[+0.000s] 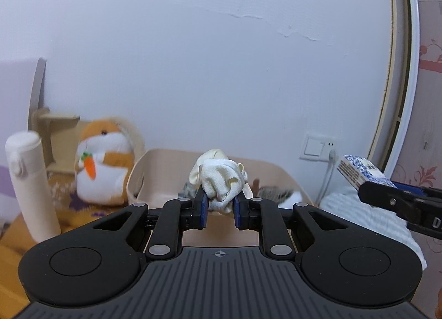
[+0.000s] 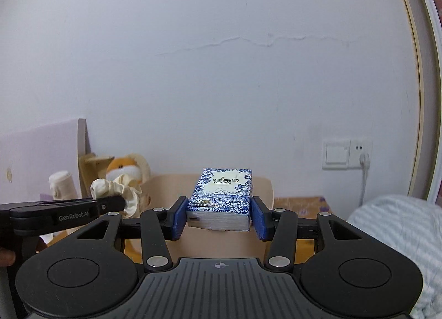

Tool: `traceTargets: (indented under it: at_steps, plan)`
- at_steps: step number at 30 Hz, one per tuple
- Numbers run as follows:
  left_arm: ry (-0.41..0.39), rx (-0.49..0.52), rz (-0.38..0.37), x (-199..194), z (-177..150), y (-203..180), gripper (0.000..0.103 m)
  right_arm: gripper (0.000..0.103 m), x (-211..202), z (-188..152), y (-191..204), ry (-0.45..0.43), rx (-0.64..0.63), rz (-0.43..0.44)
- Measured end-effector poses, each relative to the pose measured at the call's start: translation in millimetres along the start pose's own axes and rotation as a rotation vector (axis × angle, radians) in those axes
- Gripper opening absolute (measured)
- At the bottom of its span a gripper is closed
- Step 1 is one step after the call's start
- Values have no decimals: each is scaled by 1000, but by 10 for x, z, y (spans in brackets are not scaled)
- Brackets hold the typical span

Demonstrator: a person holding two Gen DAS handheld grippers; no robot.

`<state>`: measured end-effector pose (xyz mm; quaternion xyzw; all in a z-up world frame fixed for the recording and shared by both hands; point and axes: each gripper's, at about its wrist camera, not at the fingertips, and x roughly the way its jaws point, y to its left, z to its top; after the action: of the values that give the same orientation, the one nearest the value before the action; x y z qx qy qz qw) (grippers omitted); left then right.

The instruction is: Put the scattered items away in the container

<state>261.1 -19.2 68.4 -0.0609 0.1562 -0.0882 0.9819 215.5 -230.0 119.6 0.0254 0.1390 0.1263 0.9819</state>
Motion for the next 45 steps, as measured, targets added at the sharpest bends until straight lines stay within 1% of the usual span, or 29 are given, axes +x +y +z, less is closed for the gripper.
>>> traceTargets:
  at_steps: [5,10,13,17,22,26,35,42,45]
  plan:
    - [-34,50,12,47,114,-110,18,45,101,116,-8,-21,10,-4]
    - [-7,36,14,207,240,-94,18,45,298,217,31,-26,-7,-14]
    - [-2,21,51,314,292,-55,18,45,416,280,17,-16,-1,-19]
    - [-1,30,95,479,340,-3,18,45,580,349,14,2,-16,-16]
    - [14,47,127,674,372,21,18,45,731,406,57,-3,-41,-28]
    - [53,52,138,858,368,48,18,45,925,432,108,26,-53,-21]
    - [151,91,158,1240,258,104,18,45,1403,377,331,101,-135,-17]
    - [256,76,170,1522,160,238,18,45,1756,287,425,187,-162,-13]
    - [293,79,178,1618,112,284,18,45,1831,177,434,220,-177,-16]
